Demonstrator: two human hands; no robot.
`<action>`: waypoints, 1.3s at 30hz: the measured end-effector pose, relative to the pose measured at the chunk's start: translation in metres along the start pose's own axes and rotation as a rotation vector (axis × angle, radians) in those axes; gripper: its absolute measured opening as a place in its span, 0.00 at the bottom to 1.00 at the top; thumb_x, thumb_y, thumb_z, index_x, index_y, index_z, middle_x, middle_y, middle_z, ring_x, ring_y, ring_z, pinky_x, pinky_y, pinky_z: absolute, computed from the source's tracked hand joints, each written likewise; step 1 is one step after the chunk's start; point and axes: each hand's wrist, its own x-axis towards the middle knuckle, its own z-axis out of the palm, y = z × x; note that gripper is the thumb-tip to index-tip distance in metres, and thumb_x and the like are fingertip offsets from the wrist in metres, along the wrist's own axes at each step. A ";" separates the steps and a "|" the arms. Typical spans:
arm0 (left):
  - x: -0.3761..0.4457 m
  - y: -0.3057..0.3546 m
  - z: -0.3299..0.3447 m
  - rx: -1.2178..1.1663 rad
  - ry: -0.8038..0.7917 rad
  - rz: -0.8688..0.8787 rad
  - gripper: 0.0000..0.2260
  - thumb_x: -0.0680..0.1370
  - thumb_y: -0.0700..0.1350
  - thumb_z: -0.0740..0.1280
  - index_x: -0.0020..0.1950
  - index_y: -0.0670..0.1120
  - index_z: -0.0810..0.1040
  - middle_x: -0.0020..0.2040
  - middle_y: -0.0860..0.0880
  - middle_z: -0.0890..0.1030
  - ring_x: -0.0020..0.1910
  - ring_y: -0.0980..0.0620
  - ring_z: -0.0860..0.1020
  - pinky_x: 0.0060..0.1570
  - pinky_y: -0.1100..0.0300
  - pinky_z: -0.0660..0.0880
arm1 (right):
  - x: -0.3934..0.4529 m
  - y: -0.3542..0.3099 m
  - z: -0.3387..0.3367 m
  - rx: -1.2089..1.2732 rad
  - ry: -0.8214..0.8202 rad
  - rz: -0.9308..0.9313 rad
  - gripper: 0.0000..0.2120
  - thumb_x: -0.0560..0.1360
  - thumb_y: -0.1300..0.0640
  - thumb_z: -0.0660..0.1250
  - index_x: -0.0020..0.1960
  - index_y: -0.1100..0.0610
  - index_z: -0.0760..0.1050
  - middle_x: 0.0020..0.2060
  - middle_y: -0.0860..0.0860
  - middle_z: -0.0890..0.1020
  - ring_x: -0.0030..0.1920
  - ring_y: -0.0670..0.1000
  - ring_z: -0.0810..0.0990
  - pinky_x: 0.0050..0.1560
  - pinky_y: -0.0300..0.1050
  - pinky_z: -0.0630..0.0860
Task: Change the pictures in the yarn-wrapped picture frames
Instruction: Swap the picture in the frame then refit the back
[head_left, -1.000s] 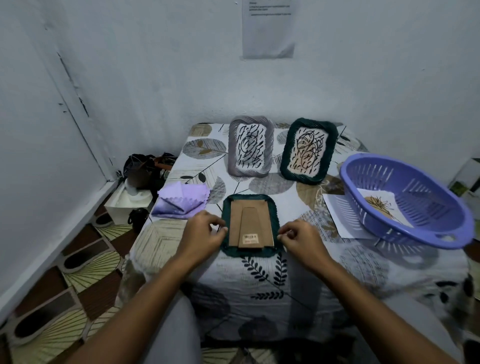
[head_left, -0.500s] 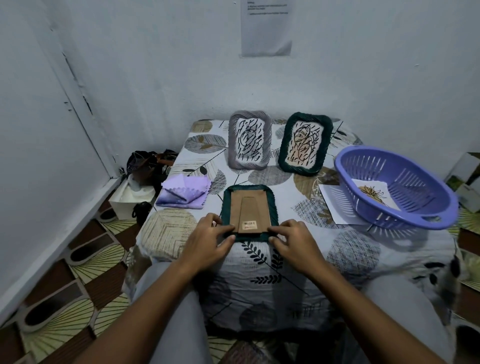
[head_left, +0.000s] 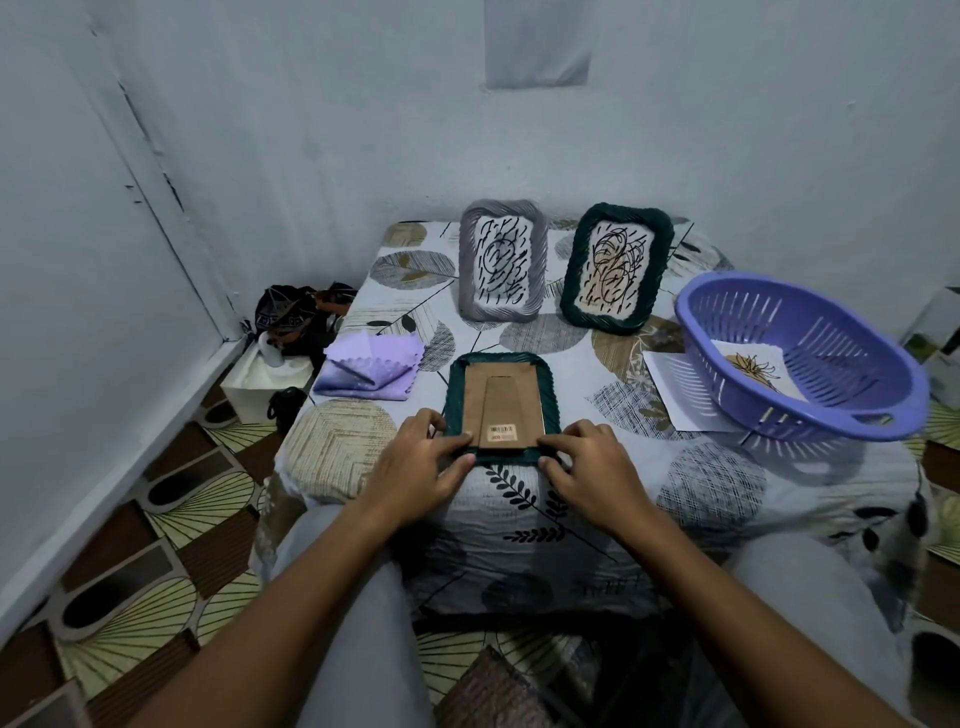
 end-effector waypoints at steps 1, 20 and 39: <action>-0.001 0.001 0.001 -0.008 0.007 -0.006 0.28 0.73 0.63 0.57 0.60 0.47 0.82 0.52 0.45 0.74 0.51 0.46 0.73 0.49 0.53 0.75 | 0.000 0.000 0.000 -0.001 -0.003 0.001 0.16 0.77 0.49 0.64 0.64 0.50 0.77 0.56 0.52 0.76 0.59 0.54 0.70 0.57 0.49 0.68; -0.003 0.017 0.017 -0.280 0.251 -0.307 0.18 0.67 0.49 0.78 0.52 0.41 0.83 0.51 0.47 0.80 0.50 0.52 0.75 0.47 0.65 0.68 | 0.001 -0.005 0.020 0.373 0.210 0.246 0.18 0.66 0.50 0.77 0.51 0.58 0.82 0.47 0.54 0.83 0.52 0.56 0.77 0.53 0.55 0.75; -0.001 0.017 0.013 -0.247 0.204 -0.286 0.18 0.69 0.50 0.77 0.54 0.43 0.84 0.53 0.47 0.78 0.54 0.49 0.75 0.53 0.58 0.72 | 0.006 -0.003 0.019 0.408 0.153 0.269 0.15 0.67 0.51 0.77 0.52 0.53 0.83 0.50 0.53 0.81 0.55 0.57 0.76 0.58 0.57 0.73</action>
